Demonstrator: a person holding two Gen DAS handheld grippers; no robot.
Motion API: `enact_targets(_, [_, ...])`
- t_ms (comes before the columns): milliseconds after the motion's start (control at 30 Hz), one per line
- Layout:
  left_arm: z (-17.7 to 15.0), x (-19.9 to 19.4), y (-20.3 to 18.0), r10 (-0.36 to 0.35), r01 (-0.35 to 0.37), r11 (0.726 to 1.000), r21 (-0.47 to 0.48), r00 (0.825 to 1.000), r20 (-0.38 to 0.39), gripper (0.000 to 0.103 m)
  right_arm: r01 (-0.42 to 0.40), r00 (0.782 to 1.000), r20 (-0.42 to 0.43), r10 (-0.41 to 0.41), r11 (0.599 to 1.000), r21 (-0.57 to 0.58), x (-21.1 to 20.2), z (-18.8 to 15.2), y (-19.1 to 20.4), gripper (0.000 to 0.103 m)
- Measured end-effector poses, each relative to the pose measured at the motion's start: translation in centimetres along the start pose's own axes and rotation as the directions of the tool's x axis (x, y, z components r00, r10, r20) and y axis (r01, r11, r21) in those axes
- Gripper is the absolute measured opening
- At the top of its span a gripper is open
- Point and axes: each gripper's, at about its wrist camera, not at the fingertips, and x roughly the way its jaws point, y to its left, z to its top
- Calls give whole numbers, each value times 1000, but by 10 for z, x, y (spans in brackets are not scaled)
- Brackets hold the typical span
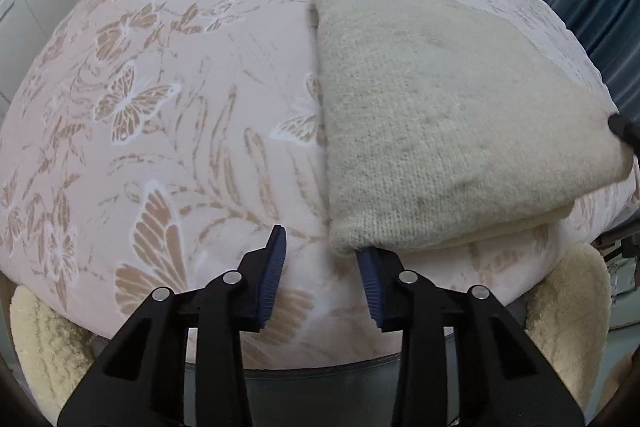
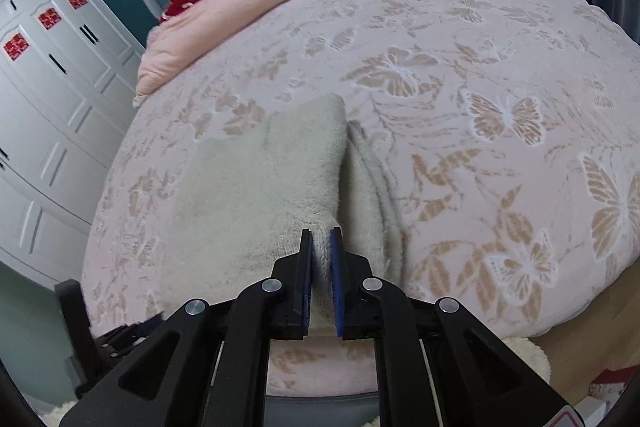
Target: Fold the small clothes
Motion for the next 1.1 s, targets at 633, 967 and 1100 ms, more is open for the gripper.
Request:
enact_targets(633, [-6,3,-22,90,-88,991,100,996,-24,42,77,996,58,-71,991,-110,-13,-6,47,10])
enact_targets(967, [0,-54,-20,-217,219,976,-15,972,93,89,100,994,-42,-105,989,-111,20,-19,24,19])
enact_targets(1100, [26,-53,-13,-273,287,955,-75,949,156,97,107,994,-2,-107,994,-5,15,-12,1,87])
